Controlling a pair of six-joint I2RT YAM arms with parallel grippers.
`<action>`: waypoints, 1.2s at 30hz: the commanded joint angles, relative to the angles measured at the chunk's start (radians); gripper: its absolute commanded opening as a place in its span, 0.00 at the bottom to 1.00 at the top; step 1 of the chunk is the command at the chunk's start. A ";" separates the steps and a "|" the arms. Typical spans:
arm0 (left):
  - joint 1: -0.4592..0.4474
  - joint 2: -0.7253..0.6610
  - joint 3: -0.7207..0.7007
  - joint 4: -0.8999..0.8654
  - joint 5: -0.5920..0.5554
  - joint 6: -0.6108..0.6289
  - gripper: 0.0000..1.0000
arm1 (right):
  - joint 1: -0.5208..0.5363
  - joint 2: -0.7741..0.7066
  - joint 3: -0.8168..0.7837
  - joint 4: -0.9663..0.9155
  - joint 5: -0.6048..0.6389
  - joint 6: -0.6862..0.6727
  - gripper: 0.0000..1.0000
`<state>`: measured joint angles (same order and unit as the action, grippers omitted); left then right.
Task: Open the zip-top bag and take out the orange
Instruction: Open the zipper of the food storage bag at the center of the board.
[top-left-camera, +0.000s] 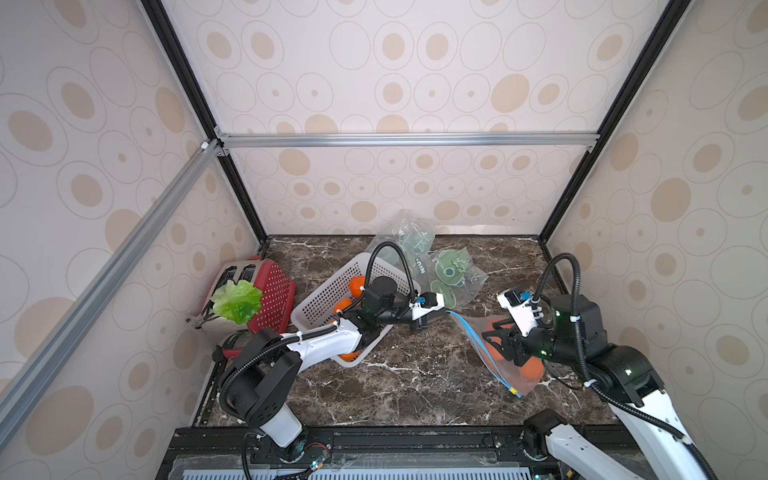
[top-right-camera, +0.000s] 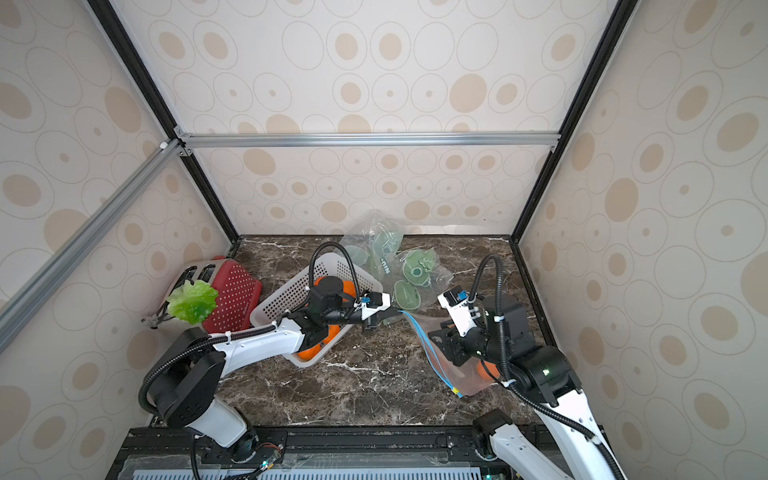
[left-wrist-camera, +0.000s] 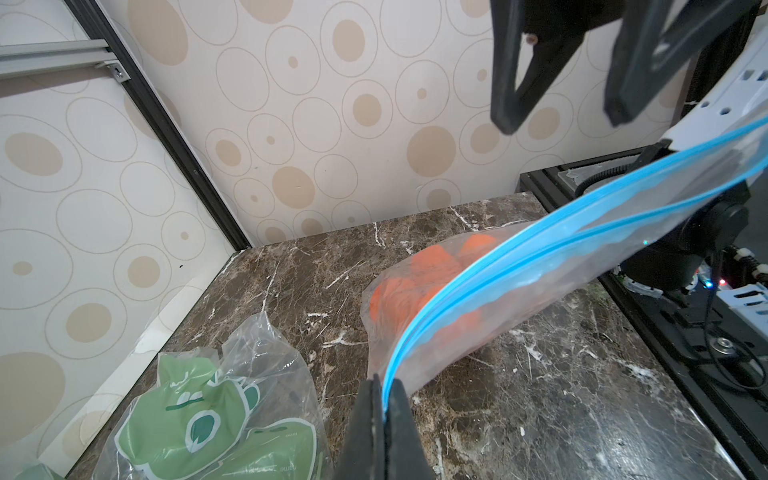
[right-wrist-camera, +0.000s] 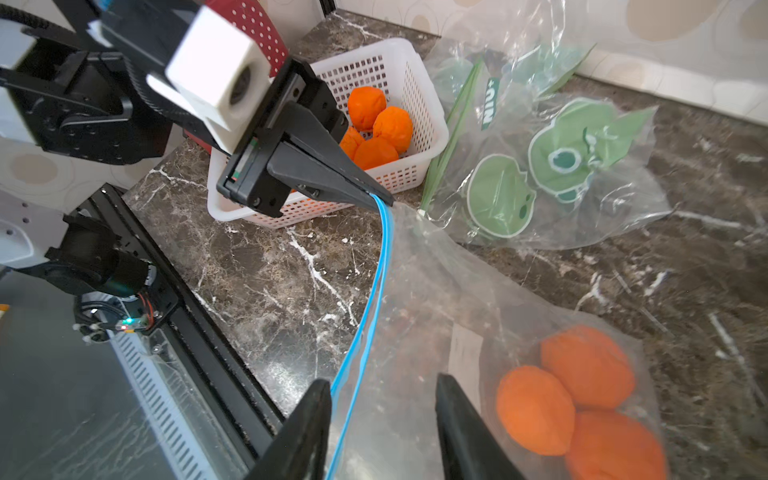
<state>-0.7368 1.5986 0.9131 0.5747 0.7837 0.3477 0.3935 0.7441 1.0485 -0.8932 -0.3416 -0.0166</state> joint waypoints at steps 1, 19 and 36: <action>-0.001 0.006 0.027 -0.005 0.017 0.000 0.00 | 0.005 0.018 -0.011 -0.023 0.000 0.035 0.41; -0.001 0.016 0.041 -0.016 0.014 0.004 0.00 | 0.008 0.071 -0.064 0.020 -0.088 0.036 0.42; -0.001 0.018 0.044 -0.018 0.017 0.000 0.00 | 0.021 0.112 -0.024 -0.035 -0.084 0.013 0.43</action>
<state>-0.7368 1.6131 0.9188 0.5549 0.7837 0.3477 0.4011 0.8467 1.0115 -0.9028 -0.4366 0.0166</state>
